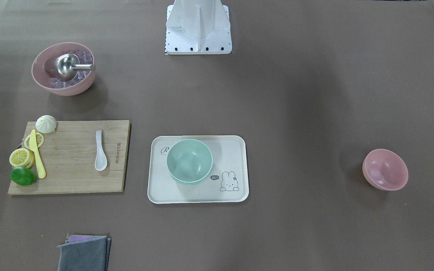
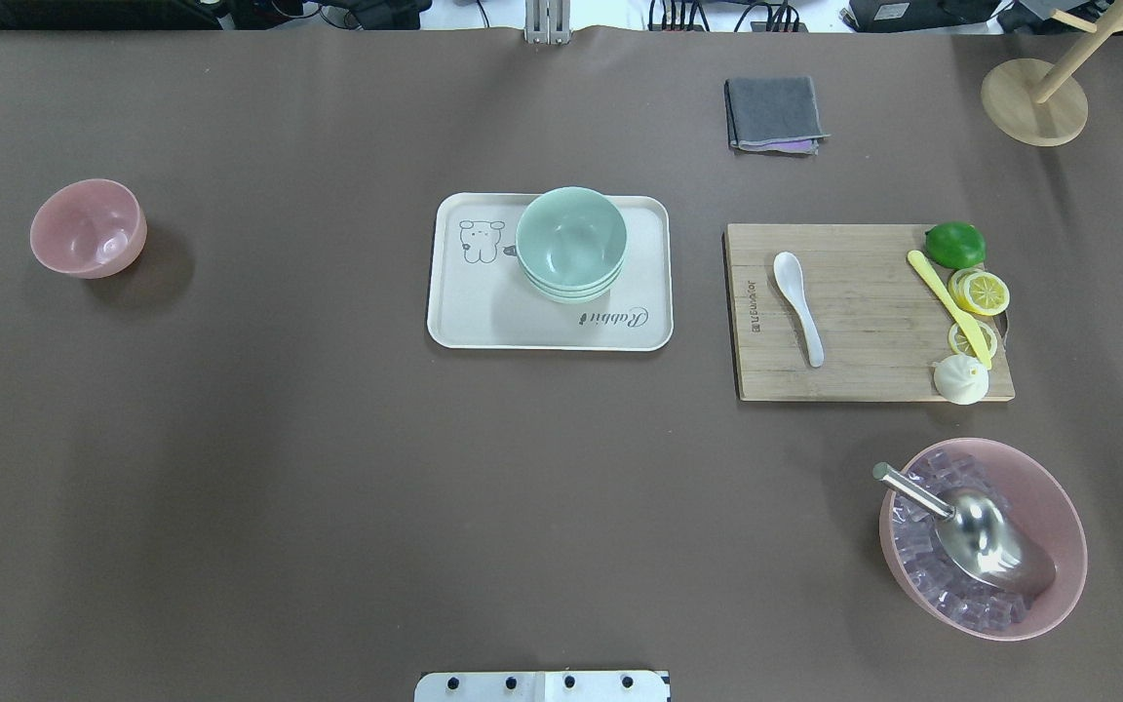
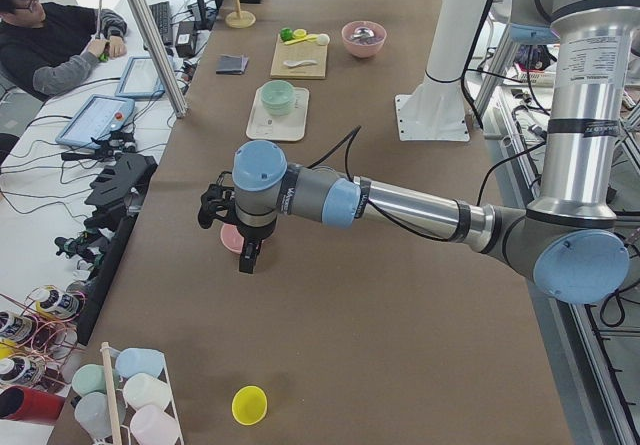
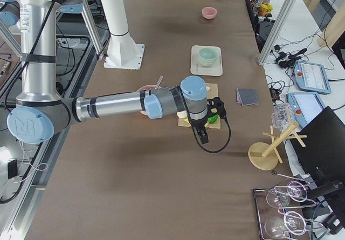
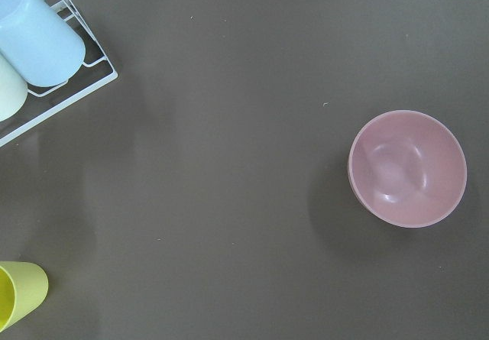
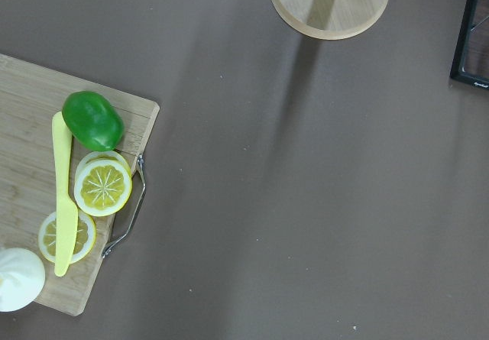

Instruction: Stack pink bowl on green and place spoon

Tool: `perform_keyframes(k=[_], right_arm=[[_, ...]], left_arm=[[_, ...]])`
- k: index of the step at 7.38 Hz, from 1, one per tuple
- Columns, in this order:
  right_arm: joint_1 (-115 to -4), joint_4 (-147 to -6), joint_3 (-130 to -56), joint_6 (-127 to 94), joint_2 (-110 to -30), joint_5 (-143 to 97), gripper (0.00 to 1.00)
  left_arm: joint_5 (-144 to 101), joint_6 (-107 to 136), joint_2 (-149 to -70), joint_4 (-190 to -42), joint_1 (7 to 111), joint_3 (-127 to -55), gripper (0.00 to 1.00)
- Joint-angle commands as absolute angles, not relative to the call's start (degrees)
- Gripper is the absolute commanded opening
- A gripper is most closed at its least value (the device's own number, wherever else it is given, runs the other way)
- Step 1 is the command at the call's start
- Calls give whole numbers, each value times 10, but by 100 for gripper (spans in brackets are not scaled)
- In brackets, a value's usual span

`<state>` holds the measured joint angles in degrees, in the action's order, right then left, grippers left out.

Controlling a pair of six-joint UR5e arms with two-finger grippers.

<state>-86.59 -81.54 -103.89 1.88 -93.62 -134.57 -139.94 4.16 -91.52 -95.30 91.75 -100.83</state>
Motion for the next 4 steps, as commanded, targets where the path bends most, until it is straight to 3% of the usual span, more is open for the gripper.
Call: perform_keyframes(k=[1,4], right_arm=[[-858,-805,-1039,20,-924,-1346,100],[-827,-790,-1015,16,-886,-1342,100]], left_arm=[[-1412,50,-921,-1012,908,-1001,99],[-1404,48,-998,-1021,837,-919,99]])
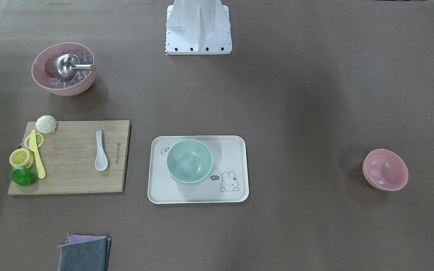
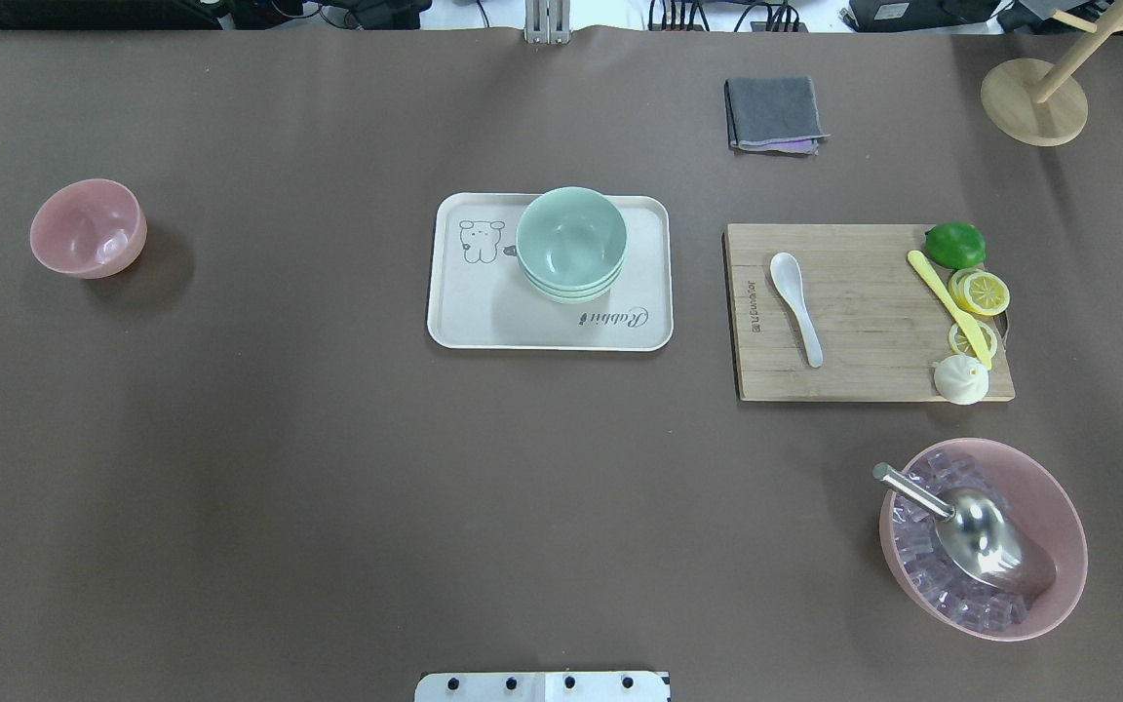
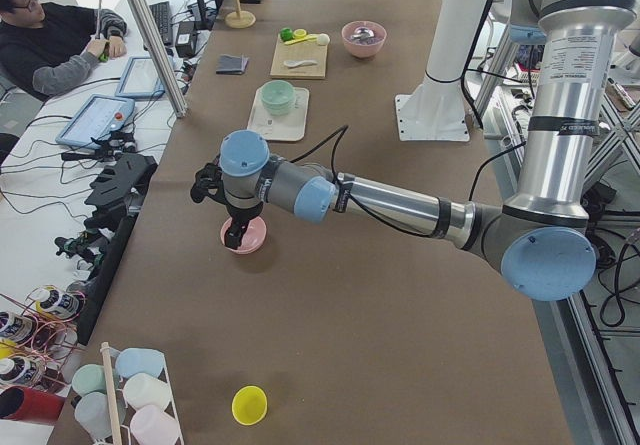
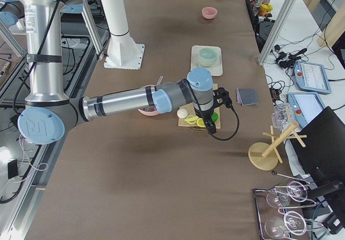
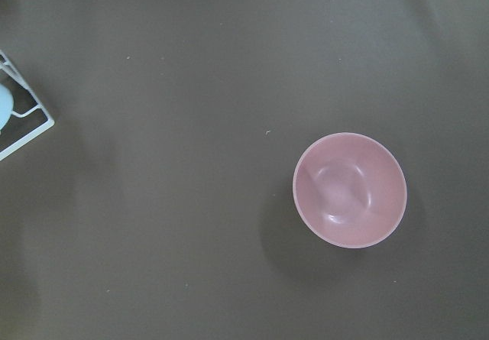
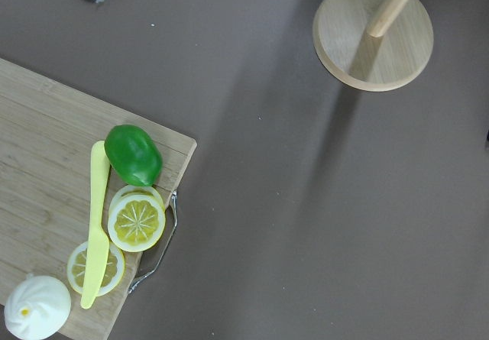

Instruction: Stack pink bowl on green and place spoon

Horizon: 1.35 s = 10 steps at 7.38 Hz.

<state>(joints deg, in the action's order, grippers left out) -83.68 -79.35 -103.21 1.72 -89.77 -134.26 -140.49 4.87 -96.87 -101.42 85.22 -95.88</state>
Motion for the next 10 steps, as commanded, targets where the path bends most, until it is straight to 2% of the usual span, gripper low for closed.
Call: perform_keyframes(k=[1,3,5,7,8,9,10], right_arm=[[-803,-789,-997,18,-864,-1339,100],[-767,-789,-980,-5,-851,-1319,100],[-733,-788,-958,-56,-832,-1318,100],[-731,-788,-954,-63,-827,-1318,100],[-731,-788,-954,-63,-827,-1318,100],[-731,-788,-954,-64,-827,-1318,100],[-731,-788,-954,-63,-827,-1318,100]], left_arm=[[-1404,49,-1038,-1028,811,-868,99],[-1384,54,-1070,-1061,786,-781,99],[-1328,120,-1090,-1076,729,-745,99],[-1283,219,-1091,-1189,692,-689,98],[-1284,220,-1095,-1199,691,-682,97],[-1287,220,-1096,-1201,691,-682,84],[-1288,219,-1095,-1202,691,-682,62]])
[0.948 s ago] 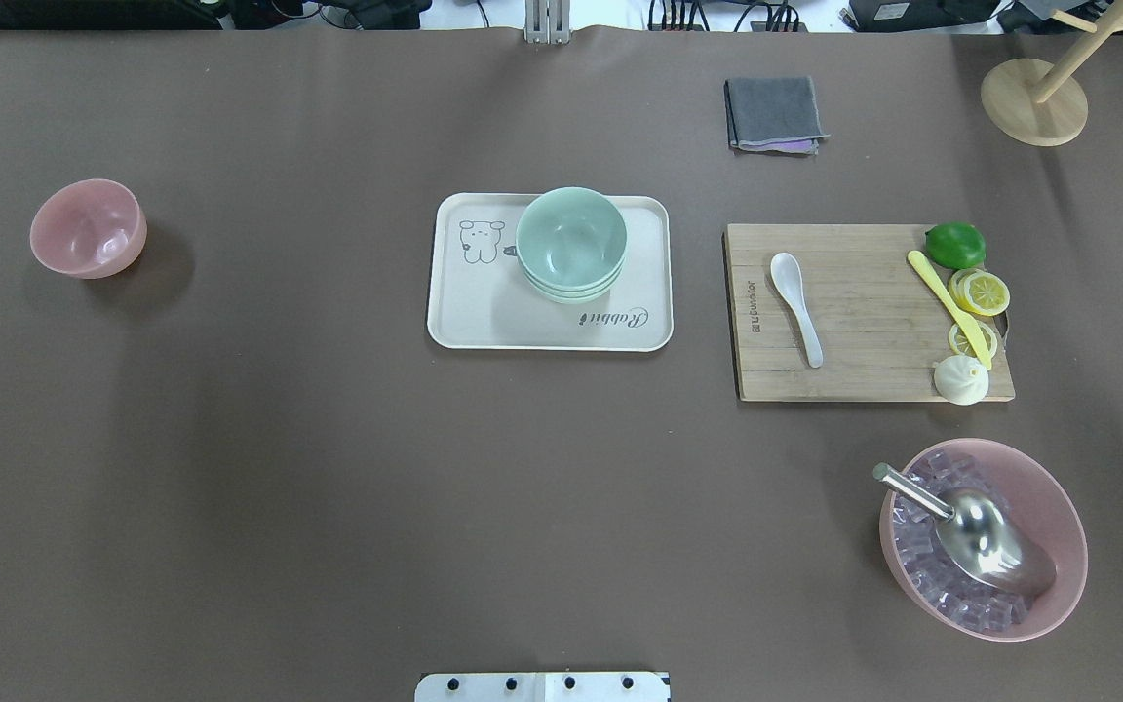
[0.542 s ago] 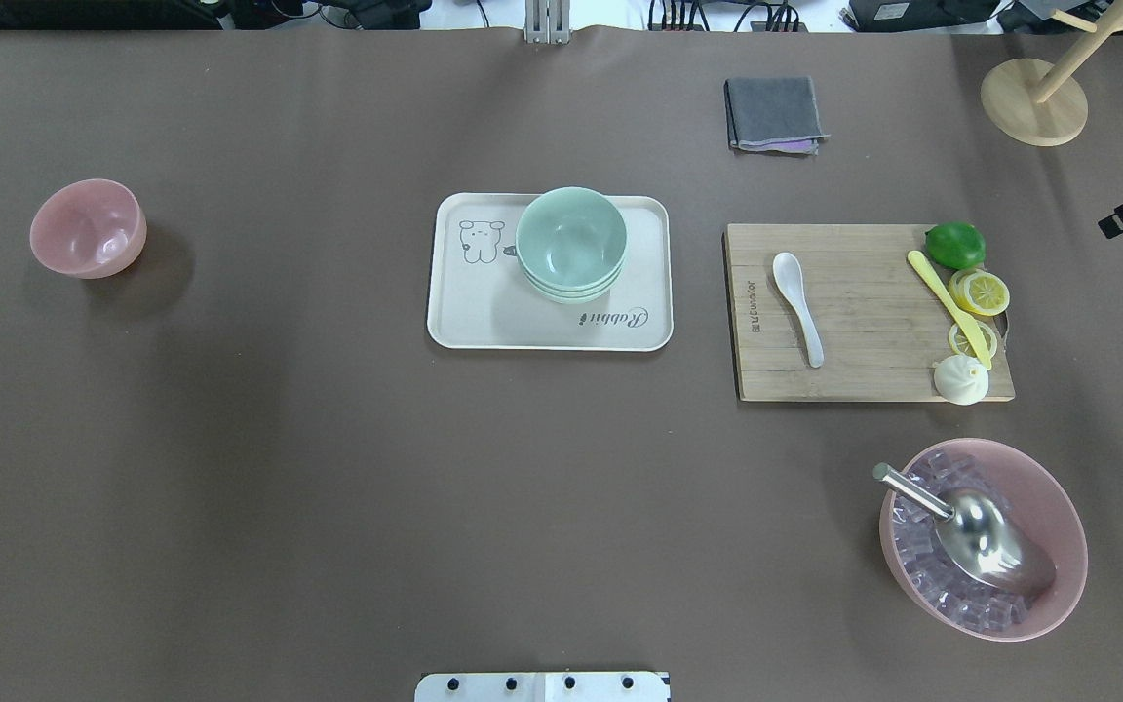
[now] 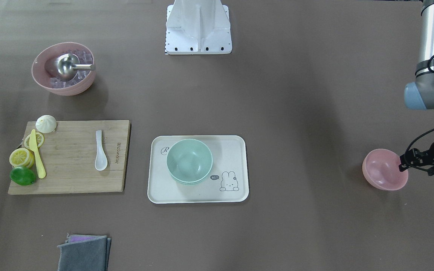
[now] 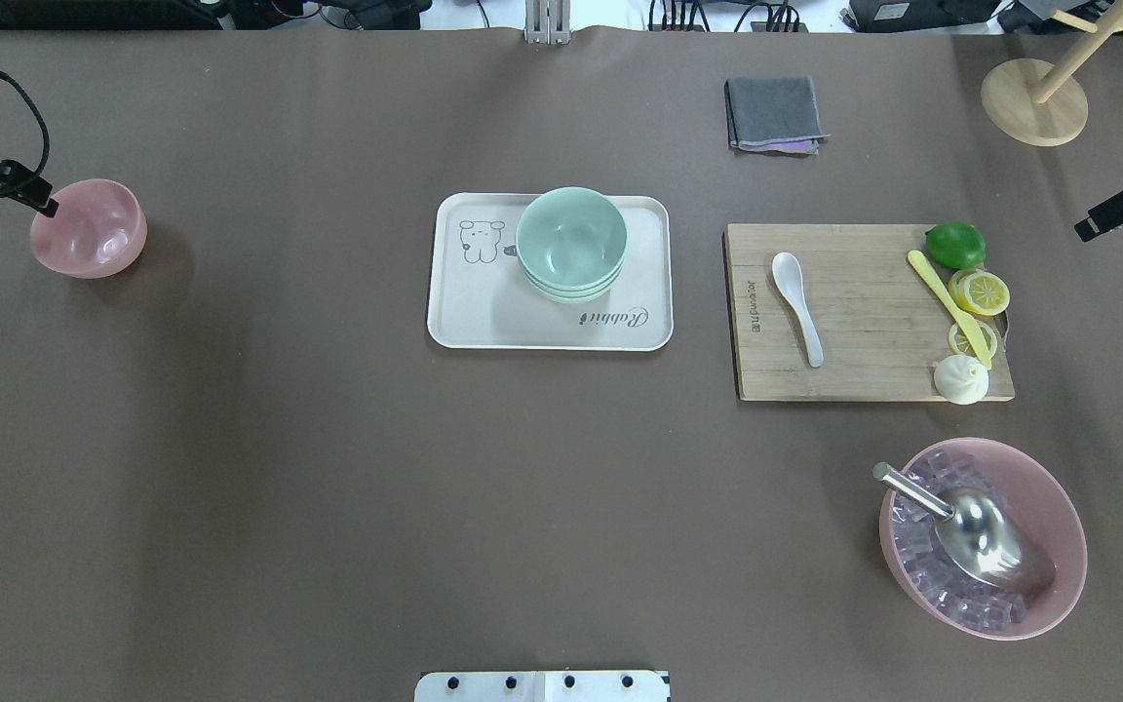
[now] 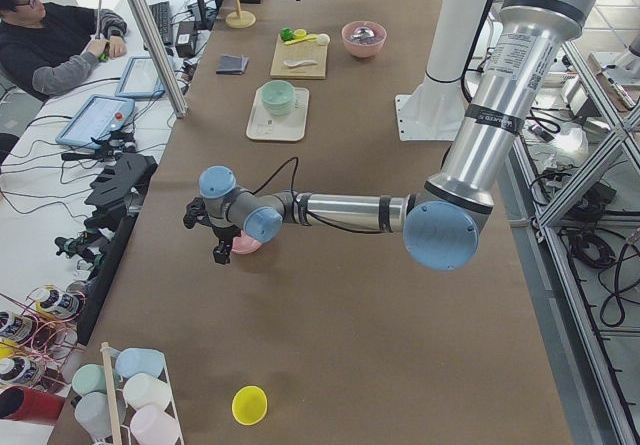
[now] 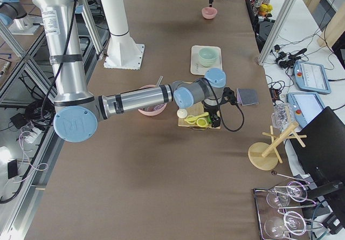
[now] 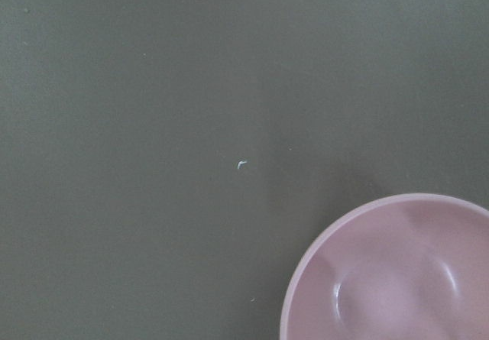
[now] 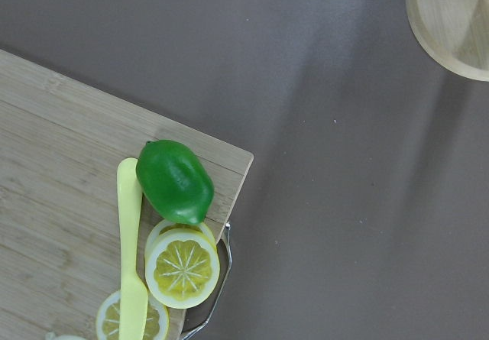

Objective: Stack pink bowl on green and place spoon
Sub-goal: 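Reach the left gripper down and grasp the rim of the pink bowl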

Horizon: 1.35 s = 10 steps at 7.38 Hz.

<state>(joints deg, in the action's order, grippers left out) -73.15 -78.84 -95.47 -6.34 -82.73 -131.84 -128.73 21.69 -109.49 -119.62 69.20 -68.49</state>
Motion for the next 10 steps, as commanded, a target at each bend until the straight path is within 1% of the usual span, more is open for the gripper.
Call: perform_keyframes(k=[1,5,6,7,8,10], right_arm=[[-731,-788,-955,-64,-827,-1318,100],[-730,-788,-955,-63,-827,-1318,100],[-730,-788,-955,-63,-827,-1318,100],[-730,-788,-955,-63,-827,-1318,100],[-730,-788,-955,-64,-827,-1319,100],[-731,-788,-960,-64,-827,-1319,100]], left_arm=[[-1288,219,-1095,-1202,690,-681,59],[-1288,219,-1096,-1202,680,-674,58],[-1288,219,-1096,-1202,680,-674,45],[-1288,219,-1096,-1202,680,-673,30],[-1290,219,-1096,-1202,680,-674,0],[-1308,221,-1096,-1203,681,-676,0]])
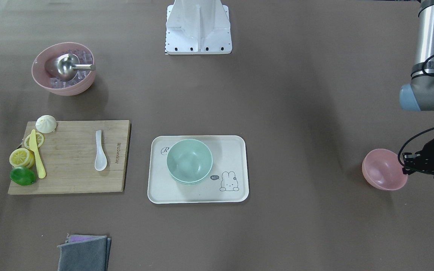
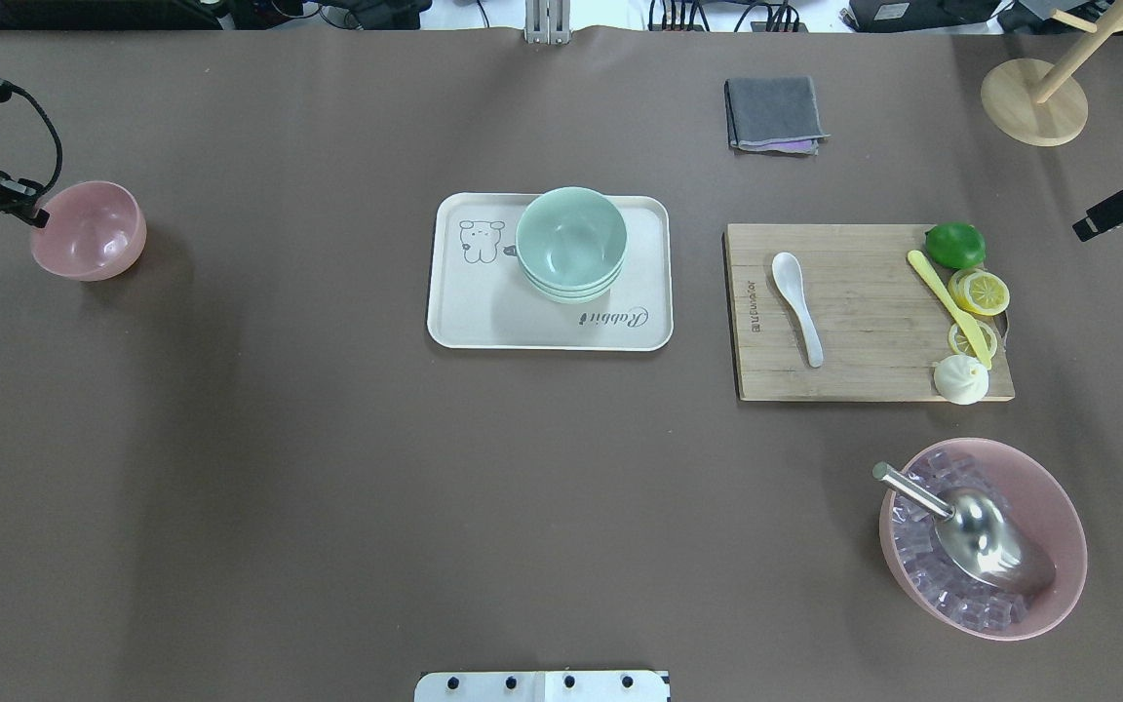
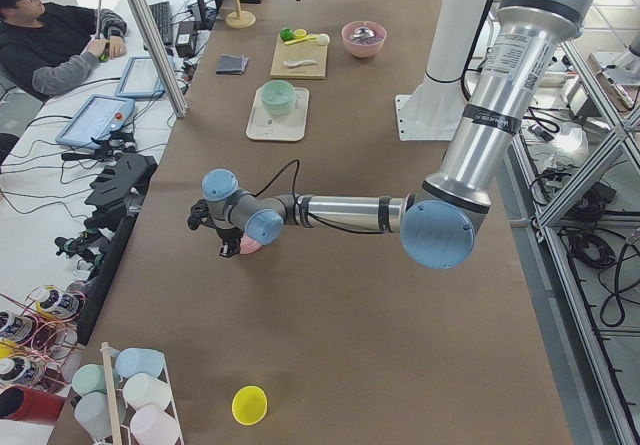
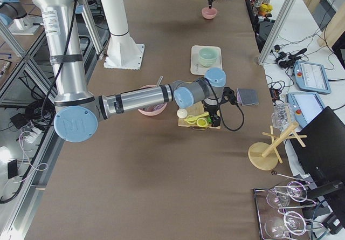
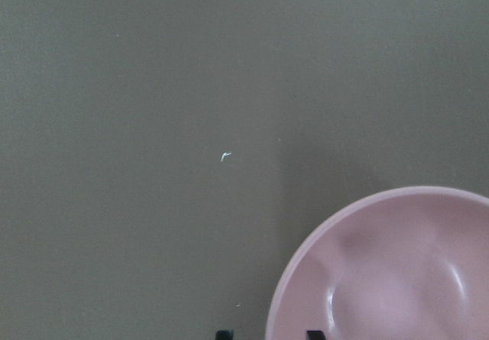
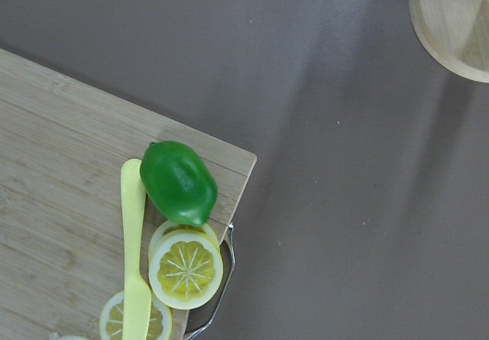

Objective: Stack pink bowl on green and place spoon
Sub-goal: 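Reach the left gripper down and grasp the rim of the pink bowl, then lift the pink bowl with the left gripper and carry it over the tray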

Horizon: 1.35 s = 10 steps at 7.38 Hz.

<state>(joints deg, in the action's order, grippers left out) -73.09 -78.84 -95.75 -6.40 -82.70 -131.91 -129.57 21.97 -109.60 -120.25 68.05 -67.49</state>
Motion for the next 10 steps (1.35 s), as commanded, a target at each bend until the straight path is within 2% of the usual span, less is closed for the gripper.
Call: perform_keyframes(k=[1,4,7,10], right_arm=[[-731,-788,-960,-65,-828,-1319,100],[-730,-788,-961,-65,-828,-1319,100],[-731,-788,-963,-75,-827,-1320,100],[-730,-787,-963,-75,-827,-1320,100]], left_arm=[[-1309,233,-1097,-1203,681,-679,0],[-1352,379,-1119,-1185,681,-757,0],[-1344,560,-1204,-1056,641,-862,0],[-1262,705,-1336,-920,550,-902,0]])
